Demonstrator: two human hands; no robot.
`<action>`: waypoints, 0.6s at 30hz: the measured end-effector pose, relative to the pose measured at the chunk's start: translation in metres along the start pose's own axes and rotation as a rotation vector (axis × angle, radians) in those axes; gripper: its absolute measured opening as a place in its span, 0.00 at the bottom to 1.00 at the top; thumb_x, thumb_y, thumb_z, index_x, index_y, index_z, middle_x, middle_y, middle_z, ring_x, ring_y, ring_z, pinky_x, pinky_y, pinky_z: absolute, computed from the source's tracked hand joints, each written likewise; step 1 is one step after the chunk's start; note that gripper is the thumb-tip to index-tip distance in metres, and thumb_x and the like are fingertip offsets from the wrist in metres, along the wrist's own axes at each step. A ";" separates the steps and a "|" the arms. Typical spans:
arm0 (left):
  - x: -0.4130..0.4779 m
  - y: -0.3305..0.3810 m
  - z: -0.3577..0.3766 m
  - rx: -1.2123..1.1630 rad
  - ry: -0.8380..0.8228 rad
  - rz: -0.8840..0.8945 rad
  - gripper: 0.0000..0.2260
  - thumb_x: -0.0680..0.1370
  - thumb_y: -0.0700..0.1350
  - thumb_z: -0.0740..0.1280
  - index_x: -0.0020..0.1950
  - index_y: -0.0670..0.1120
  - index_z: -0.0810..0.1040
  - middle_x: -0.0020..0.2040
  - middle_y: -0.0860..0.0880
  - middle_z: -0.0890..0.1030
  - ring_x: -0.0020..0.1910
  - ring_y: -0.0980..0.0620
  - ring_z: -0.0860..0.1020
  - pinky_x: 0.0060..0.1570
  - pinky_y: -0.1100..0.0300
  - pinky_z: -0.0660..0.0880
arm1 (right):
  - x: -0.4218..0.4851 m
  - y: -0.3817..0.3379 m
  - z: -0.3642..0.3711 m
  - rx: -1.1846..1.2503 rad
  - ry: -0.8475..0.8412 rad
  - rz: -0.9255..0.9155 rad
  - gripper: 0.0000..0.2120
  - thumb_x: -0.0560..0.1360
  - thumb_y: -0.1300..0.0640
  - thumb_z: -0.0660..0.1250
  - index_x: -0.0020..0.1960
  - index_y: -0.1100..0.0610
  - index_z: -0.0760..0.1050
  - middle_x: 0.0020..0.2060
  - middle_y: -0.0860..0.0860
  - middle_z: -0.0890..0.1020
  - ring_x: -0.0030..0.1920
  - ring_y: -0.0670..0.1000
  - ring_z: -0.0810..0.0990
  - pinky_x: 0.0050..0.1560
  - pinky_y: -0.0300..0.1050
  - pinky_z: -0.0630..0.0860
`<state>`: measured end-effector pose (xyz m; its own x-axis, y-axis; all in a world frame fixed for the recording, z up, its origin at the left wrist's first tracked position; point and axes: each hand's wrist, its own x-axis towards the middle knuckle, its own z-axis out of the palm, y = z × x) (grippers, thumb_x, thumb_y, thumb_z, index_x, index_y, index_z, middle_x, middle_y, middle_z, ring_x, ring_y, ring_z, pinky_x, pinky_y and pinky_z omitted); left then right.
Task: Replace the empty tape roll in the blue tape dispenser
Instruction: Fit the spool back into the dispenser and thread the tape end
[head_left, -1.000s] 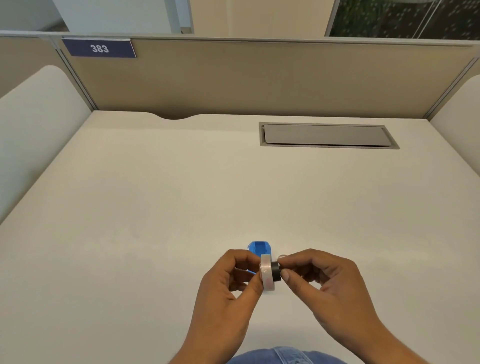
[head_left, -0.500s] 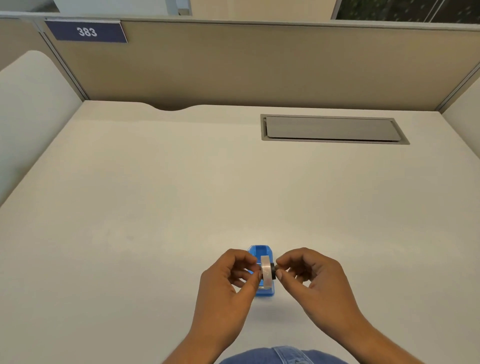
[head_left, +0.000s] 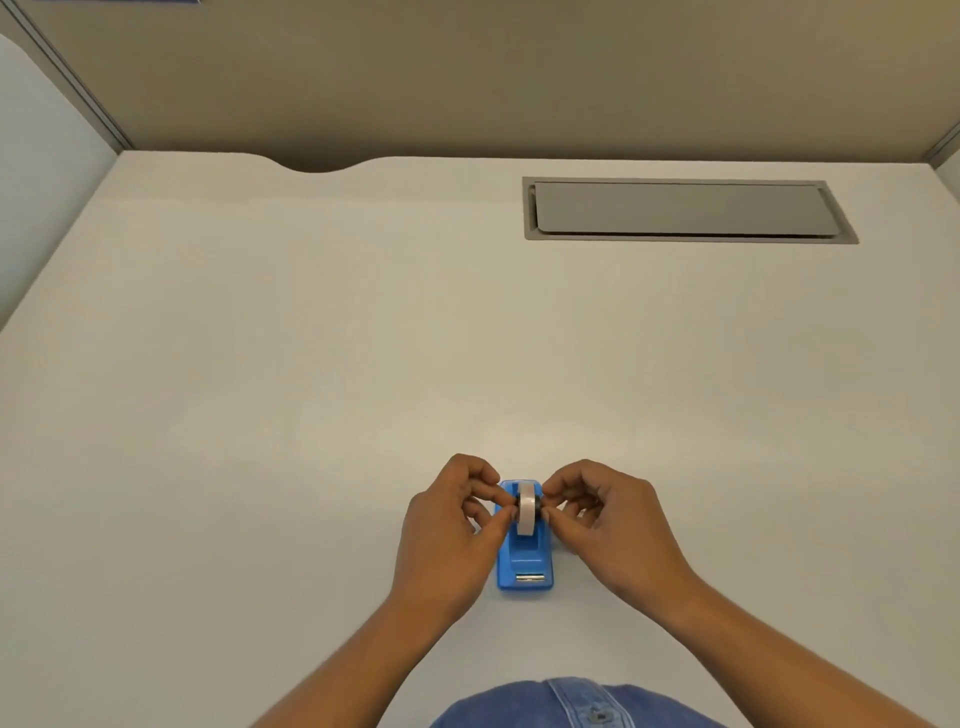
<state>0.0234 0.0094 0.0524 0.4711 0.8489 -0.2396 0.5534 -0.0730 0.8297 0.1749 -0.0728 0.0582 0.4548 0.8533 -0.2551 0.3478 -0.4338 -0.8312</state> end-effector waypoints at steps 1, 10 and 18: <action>0.001 -0.002 0.001 0.002 -0.003 -0.001 0.13 0.72 0.44 0.74 0.46 0.56 0.72 0.40 0.58 0.83 0.37 0.59 0.78 0.36 0.70 0.75 | 0.002 0.002 0.000 -0.006 -0.005 0.000 0.10 0.70 0.64 0.74 0.44 0.49 0.81 0.37 0.46 0.84 0.38 0.42 0.79 0.36 0.31 0.75; 0.005 -0.008 0.004 0.058 -0.040 0.029 0.10 0.73 0.48 0.73 0.49 0.57 0.74 0.41 0.59 0.81 0.32 0.58 0.74 0.34 0.68 0.71 | 0.011 0.008 0.002 -0.065 -0.046 -0.038 0.10 0.71 0.62 0.72 0.46 0.48 0.82 0.38 0.42 0.83 0.41 0.44 0.78 0.37 0.29 0.74; 0.004 -0.014 0.005 0.128 -0.083 0.069 0.09 0.75 0.47 0.70 0.55 0.55 0.78 0.47 0.58 0.82 0.38 0.64 0.74 0.42 0.70 0.70 | 0.008 0.008 -0.007 -0.291 -0.264 -0.175 0.26 0.70 0.54 0.74 0.64 0.39 0.71 0.48 0.37 0.76 0.43 0.44 0.76 0.44 0.31 0.72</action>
<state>0.0207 0.0114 0.0372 0.5632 0.7940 -0.2290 0.5980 -0.2004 0.7760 0.1871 -0.0721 0.0528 0.1557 0.9496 -0.2720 0.6352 -0.3072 -0.7086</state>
